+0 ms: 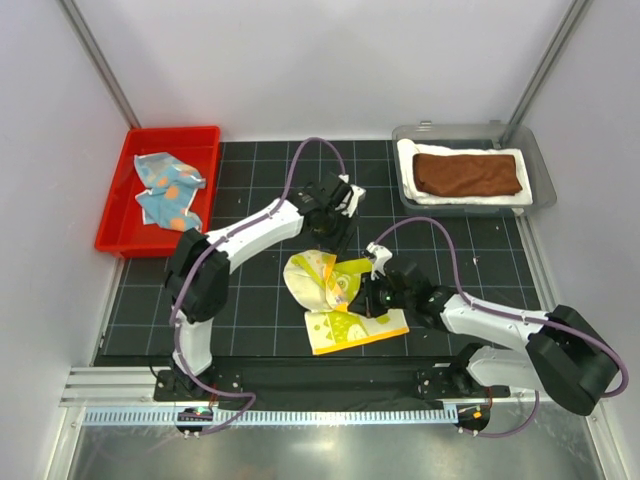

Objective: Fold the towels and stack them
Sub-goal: Flatten out the crumpled towel

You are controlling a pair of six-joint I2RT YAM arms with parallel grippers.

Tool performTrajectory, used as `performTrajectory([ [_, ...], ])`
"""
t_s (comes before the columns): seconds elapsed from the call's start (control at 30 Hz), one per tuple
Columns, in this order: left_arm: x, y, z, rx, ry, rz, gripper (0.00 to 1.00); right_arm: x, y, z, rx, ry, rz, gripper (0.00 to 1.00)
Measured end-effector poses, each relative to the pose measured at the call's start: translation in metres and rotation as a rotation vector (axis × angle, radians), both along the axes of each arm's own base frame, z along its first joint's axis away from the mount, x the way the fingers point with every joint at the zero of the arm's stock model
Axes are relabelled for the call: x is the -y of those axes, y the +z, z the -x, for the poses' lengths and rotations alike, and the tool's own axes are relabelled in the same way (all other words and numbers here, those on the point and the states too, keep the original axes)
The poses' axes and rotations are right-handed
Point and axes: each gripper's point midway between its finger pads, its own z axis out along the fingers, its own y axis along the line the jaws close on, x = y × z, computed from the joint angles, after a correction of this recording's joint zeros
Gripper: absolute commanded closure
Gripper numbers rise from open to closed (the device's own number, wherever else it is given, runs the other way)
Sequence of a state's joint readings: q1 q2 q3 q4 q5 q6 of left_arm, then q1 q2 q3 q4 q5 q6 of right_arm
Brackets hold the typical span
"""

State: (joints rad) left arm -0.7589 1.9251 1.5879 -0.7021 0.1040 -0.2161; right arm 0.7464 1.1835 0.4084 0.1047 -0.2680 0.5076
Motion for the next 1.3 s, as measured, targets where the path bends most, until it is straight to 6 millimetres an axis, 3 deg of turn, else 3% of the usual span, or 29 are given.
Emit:
performTrajectory([
  [0.13, -0.006, -0.025, -0.011, 0.004, 0.015, -0.092, 0.47, 0.001, 0.005, -0.002, 0.018, -0.014, -0.014, 0.99],
  [0.3, -0.013, -0.064, -0.005, -0.051, 0.012, -0.201, 0.48, 0.002, 0.006, -0.003, 0.021, -0.031, -0.019, 0.99],
  [0.4, -0.014, -0.074, -0.001, -0.062, -0.001, -0.231, 0.46, 0.003, 0.004, -0.003, 0.022, -0.037, -0.017, 0.99],
  [0.7, -0.009, -0.069, -0.013, 0.001, 0.001, -0.256, 0.47, 0.003, 0.004, -0.004, 0.029, -0.043, -0.026, 0.99],
  [0.83, -0.012, -0.074, -0.019, 0.015, 0.019, -0.284, 0.71, 0.002, 0.006, -0.007, 0.034, -0.056, -0.031, 0.99],
  [0.93, -0.014, -0.076, -0.023, 0.025, 0.030, -0.307, 0.98, 0.005, 0.004, -0.010, 0.037, -0.082, -0.020, 0.99],
  [1.1, -0.015, -0.060, -0.038, 0.059, 0.087, -0.318, 1.00, 0.011, 0.000, -0.020, 0.047, -0.145, 0.011, 0.99],
  [1.23, -0.025, -0.033, -0.064, 0.071, 0.205, -0.275, 1.00, 0.014, 0.012, -0.049, 0.105, -0.233, 0.047, 0.99],
  [1.3, -0.039, -0.016, -0.088, 0.056, 0.304, -0.202, 1.00, 0.010, 0.034, -0.083, 0.152, -0.288, 0.051, 0.99],
])
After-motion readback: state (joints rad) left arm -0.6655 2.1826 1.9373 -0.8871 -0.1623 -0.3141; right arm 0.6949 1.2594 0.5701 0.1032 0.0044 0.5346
